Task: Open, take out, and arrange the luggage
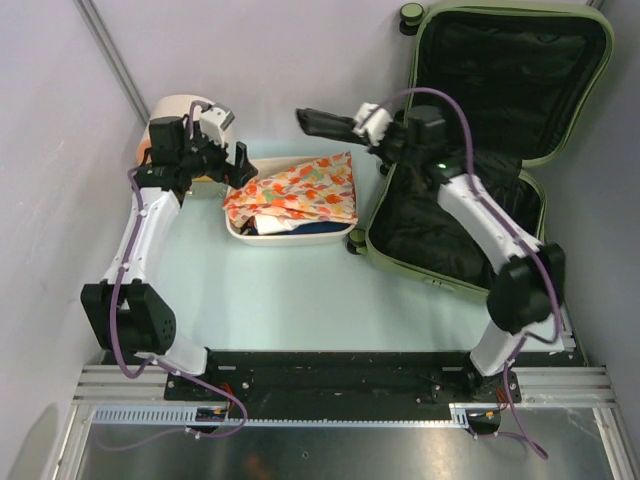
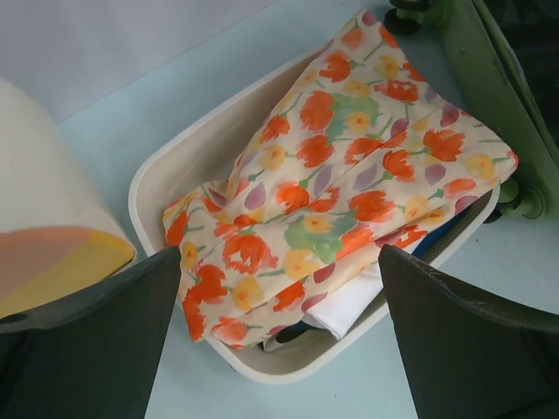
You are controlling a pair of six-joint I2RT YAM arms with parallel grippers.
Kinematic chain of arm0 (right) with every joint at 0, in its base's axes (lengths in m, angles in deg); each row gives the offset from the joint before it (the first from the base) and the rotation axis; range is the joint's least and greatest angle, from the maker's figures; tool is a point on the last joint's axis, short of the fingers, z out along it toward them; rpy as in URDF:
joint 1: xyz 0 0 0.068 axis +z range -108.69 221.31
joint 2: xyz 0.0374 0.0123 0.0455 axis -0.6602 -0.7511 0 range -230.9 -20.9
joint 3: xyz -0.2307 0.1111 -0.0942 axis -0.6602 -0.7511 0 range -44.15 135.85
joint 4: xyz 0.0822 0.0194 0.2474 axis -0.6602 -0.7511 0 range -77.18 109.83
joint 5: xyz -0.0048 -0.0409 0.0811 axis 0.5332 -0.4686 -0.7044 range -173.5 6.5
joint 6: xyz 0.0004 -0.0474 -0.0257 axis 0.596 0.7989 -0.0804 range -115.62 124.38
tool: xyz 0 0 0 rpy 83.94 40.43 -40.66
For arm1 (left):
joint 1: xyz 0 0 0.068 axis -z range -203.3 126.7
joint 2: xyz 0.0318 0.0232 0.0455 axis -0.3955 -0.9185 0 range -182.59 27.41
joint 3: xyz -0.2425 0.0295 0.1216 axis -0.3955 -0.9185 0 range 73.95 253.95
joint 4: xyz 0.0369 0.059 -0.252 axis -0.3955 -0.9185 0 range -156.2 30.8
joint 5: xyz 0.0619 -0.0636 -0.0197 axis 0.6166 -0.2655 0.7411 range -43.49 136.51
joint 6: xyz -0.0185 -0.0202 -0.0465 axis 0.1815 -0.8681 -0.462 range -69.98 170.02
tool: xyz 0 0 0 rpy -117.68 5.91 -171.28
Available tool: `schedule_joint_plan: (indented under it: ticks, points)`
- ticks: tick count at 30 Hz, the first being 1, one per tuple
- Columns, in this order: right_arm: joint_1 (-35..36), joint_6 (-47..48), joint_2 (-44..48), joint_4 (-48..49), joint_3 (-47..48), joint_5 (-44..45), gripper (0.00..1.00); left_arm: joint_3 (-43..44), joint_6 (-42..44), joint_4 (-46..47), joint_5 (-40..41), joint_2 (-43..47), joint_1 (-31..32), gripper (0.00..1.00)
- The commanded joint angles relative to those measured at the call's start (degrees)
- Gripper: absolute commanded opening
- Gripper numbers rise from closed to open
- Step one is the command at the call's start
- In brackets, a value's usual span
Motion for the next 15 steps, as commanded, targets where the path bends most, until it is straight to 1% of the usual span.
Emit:
schedule_joint_plan:
  ticks: [1, 2, 4, 5, 7, 9, 11, 13, 14, 15]
  points:
    - [6.7, 0.9, -10.2, 8.2, 10.1, 2.6, 0.0, -1.6, -6.1, 0.4, -2.4, 4.3, -2.5, 1.0]
    - [7.6, 2.1, -12.9, 9.1, 10.6, 2.1, 0.0, -2.4, -6.1, 0.4, -2.3, 5.2, -3.1, 1.0]
    - [10.1, 3.4, -15.2, 9.8, 9.7, 0.3, 0.0, -5.0, -6.2, 0.5, -1.5, 7.7, -3.7, 1.0]
    - [10.9, 6.0, -17.1, 8.8, 9.1, -0.9, 0.0, -5.8, -6.1, 0.4, -1.4, 8.4, -4.3, 1.0]
    - [13.5, 9.0, -18.5, 8.9, 5.5, -1.2, 0.0, -8.2, -6.1, 0.4, -0.6, 9.8, -4.9, 1.0]
    - [14.8, 12.0, -20.9, 7.3, 3.5, -1.1, 0.0, -9.3, -6.2, 0.4, -0.1, 11.3, -5.4, 1.0]
    - [15.3, 12.9, -21.7, 6.1, 0.8, -3.0, 0.01, -10.6, -6.0, 0.5, -0.7, 12.7, -5.5, 1.0]
    - [16.0, 12.4, -21.4, 7.4, -1.8, -4.5, 0.19, -11.6, -5.9, 0.4, -1.5, 13.5, -5.6, 1.0]
    - [16.1, 11.7, -21.1, 7.3, -1.7, -4.6, 0.3, -11.8, -6.2, 0.3, -1.6, 13.9, -5.5, 1.0]
    - [16.1, 10.1, -20.7, 7.3, -1.7, -4.9, 0.35, -12.1, -6.2, 0.3, -1.7, 14.2, -5.5, 1.0]
